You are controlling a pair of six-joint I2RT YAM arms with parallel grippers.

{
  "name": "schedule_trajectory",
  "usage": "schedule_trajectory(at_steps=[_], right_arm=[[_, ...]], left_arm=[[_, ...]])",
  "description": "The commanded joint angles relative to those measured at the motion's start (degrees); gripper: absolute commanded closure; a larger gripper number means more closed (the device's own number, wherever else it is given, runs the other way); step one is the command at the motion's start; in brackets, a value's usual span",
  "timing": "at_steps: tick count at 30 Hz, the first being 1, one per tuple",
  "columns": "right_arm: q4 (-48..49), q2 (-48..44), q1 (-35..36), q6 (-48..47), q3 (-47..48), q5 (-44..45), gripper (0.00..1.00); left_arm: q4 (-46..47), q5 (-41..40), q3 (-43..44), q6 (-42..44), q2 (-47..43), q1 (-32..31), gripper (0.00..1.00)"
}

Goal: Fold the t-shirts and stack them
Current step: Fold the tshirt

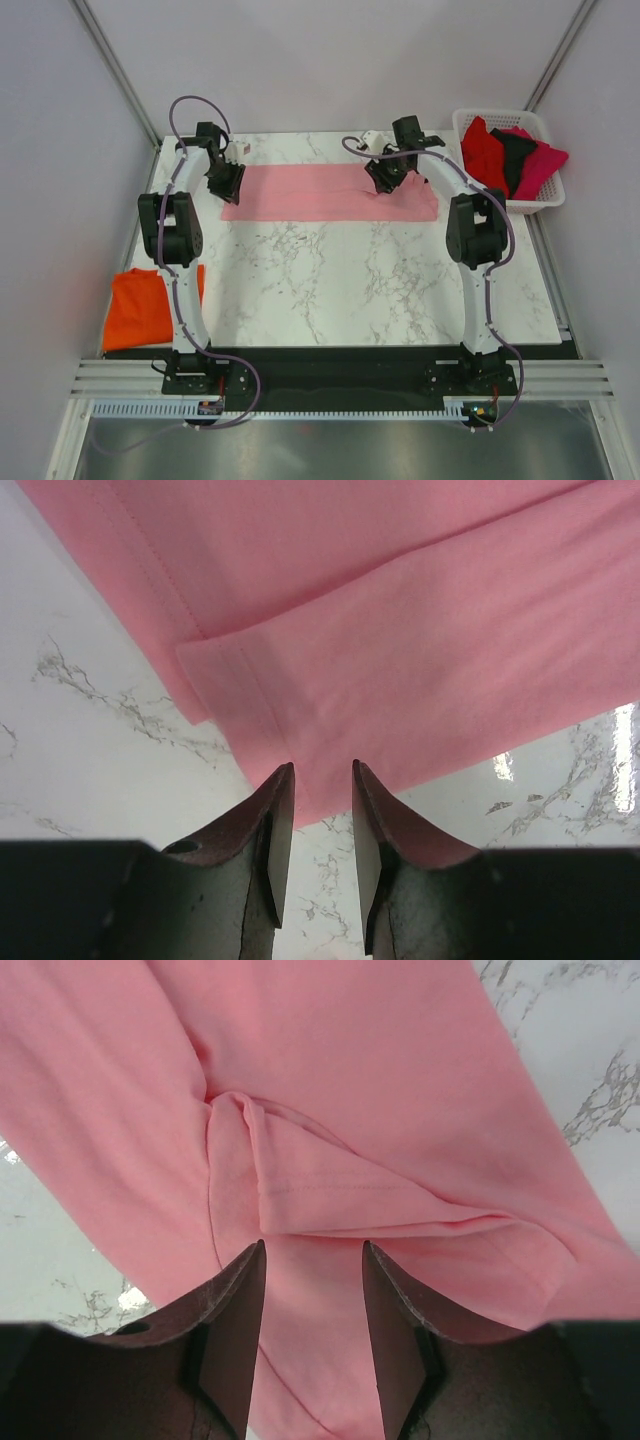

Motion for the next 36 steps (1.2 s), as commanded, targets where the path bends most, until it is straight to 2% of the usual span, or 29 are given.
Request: schedule_trajectory(at_steps=[1, 17, 20, 21, 24, 27, 36], right_arm=[[0.32, 1.48, 0.17, -0.67, 3.43, -1.04, 0.48], [-0.21, 3.59, 1.58, -1.46, 4.66, -0.6, 0.52], [-0.29, 4.2, 1.84, -1.55, 5.45, 0.19, 0.64], [-0.21, 4.46, 1.84, -1.55, 5.97, 0.54, 0.75], [0.58, 4.47, 2.28, -1.64, 6.59, 2.3, 0.89], [1.9, 3.76, 2.72, -2.25, 6.42, 3.27, 0.94], [11.56, 1.04, 7.37, -8.23, 1.85, 11.6, 0.96]], left_arm=[[0.29, -0.19, 0.33, 0.87, 0.2, 0.12, 0.64], [0.29, -0.8, 0.24, 0.78, -0.07, 0.12, 0.63], [0.29, -0.89, 0.15, 0.78, -0.07, 0.12, 0.63], [0.29, -0.98, 0.07, 0.69, -0.15, 0.12, 0.64], [0.29, -0.89, -0.02, 0.69, -0.15, 0.12, 0.63], [0.29, -0.8, 0.07, 0.61, -0.15, 0.12, 0.63], [0.2, -0.8, -0.46, 0.78, -0.94, 0.12, 0.63]])
